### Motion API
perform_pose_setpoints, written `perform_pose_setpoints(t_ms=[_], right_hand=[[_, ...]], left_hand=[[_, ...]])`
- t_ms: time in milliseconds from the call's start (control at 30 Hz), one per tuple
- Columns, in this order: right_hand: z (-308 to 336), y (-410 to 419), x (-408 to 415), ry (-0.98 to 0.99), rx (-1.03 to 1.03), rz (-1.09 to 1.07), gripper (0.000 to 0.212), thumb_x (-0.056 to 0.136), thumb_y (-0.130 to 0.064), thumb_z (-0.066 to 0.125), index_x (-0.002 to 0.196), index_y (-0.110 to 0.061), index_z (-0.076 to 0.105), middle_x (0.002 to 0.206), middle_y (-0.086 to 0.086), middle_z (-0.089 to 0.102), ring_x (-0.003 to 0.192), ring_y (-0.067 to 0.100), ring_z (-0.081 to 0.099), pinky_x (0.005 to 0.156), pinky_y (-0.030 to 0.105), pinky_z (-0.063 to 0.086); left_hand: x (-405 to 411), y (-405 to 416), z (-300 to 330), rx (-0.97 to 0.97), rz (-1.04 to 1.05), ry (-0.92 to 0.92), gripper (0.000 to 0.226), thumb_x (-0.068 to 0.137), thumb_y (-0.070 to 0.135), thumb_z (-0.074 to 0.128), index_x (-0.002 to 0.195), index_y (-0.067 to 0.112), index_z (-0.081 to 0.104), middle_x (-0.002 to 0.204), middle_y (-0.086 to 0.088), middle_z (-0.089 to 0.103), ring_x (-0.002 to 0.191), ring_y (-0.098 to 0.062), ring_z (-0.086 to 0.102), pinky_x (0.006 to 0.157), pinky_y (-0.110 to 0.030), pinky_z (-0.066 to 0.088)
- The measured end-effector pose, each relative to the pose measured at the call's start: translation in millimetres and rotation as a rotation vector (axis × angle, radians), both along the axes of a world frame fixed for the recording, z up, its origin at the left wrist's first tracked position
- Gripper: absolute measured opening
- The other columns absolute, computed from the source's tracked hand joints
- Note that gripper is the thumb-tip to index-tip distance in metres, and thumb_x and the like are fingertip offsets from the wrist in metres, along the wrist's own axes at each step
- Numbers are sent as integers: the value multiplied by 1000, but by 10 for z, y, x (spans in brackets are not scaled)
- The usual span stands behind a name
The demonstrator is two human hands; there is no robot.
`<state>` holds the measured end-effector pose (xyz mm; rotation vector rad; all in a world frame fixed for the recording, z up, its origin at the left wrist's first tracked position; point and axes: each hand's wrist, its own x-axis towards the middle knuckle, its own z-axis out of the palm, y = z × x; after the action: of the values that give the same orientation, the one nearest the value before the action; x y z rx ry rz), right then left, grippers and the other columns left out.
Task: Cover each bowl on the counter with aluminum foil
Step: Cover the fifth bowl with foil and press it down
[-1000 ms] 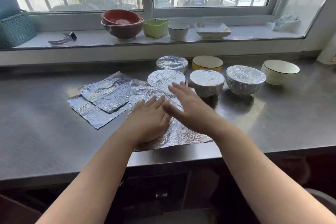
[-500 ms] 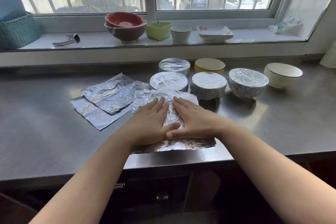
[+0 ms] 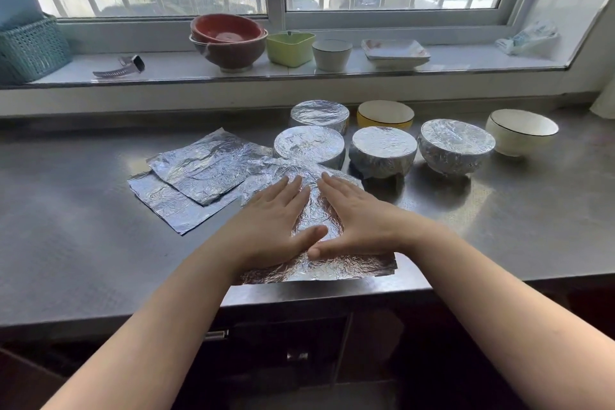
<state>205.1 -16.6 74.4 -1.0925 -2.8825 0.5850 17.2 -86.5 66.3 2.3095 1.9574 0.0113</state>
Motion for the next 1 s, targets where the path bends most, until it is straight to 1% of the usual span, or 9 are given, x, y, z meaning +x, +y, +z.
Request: perform_pose_setpoints(t_ms=[167, 433, 567, 633, 733, 800, 867, 933, 1000], right_hand=[[17, 9, -18, -26, -36, -13, 132, 62, -83, 63, 156, -21, -7, 163, -7, -15, 148, 8, -16, 120, 28, -5], [137, 4, -12, -81, -54, -1, 133, 64, -76, 69, 156, -19, -8, 164, -5, -13, 149, 11, -15, 118, 27, -6], [165, -1, -11, -98, -58, 15, 132, 64, -74, 71, 155, -21, -8, 163, -5, -17, 149, 12, -16, 121, 30, -4], [157, -3, 1, -100, -63, 25, 130, 66, -72, 71, 156, -21, -8, 163, -5, -18, 149, 13, -17, 121, 31, -4], [128, -19, 22, -78, -71, 34, 131, 64, -73, 72, 156, -22, -6, 163, -7, -15, 148, 10, -17, 118, 28, -5], [106, -24, 33, -54, -67, 39, 130, 64, -72, 73, 156, -23, -5, 163, -8, -13, 148, 9, -16, 116, 25, -6], [88, -24, 39, -37, -75, 38, 129, 64, -70, 74, 156, -24, -5, 163, -9, -13, 148, 8, -15, 115, 24, -6], [75, -19, 43, -25, -80, 36, 129, 64, -69, 74, 156, -25, -6, 163, -10, -13, 148, 8, -16, 115, 24, -5], [64, -14, 45, -20, -82, 35, 130, 64, -69, 75, 156, -25, -6, 163, -10, -13, 148, 8, -16, 115, 24, -5]], left_hand=[[-31, 18, -32, -6, -3, -52, 130, 51, 99, -12, 157, 25, -1, 163, 6, -11, 149, -12, -12, 122, -35, 0], [-88, 44, -14, -22, -7, -54, 133, 48, 103, -4, 156, 26, -1, 163, 7, -12, 150, -12, -10, 123, -37, 2], [-123, 40, 38, -80, -18, -84, 139, 43, 106, 9, 156, 26, -6, 162, 7, -17, 148, -11, -15, 122, -37, -1], [-138, 10, 51, -108, -29, -112, 138, 45, 104, 22, 156, 26, -7, 162, 8, -18, 147, -8, -17, 121, -33, -5], [-152, -50, 53, -117, -46, -160, 140, 47, 100, 41, 156, 27, -7, 161, 11, -20, 145, -3, -20, 118, -27, -8], [-134, -74, 48, -98, -58, -147, 141, 50, 93, 56, 156, 25, -7, 161, 9, -19, 145, -4, -20, 115, -24, -9], [-103, -91, 37, -64, -58, -129, 136, 58, 80, 70, 156, 24, -7, 162, 8, -17, 147, -7, -18, 116, -23, -7], [-95, -94, 29, -54, -47, -134, 134, 60, 75, 73, 156, 24, -6, 162, 8, -16, 148, -10, -16, 119, -26, -3], [-112, -83, 12, -71, -33, -151, 136, 58, 77, 73, 156, 26, -6, 162, 9, -17, 148, -12, -14, 121, -31, 0]])
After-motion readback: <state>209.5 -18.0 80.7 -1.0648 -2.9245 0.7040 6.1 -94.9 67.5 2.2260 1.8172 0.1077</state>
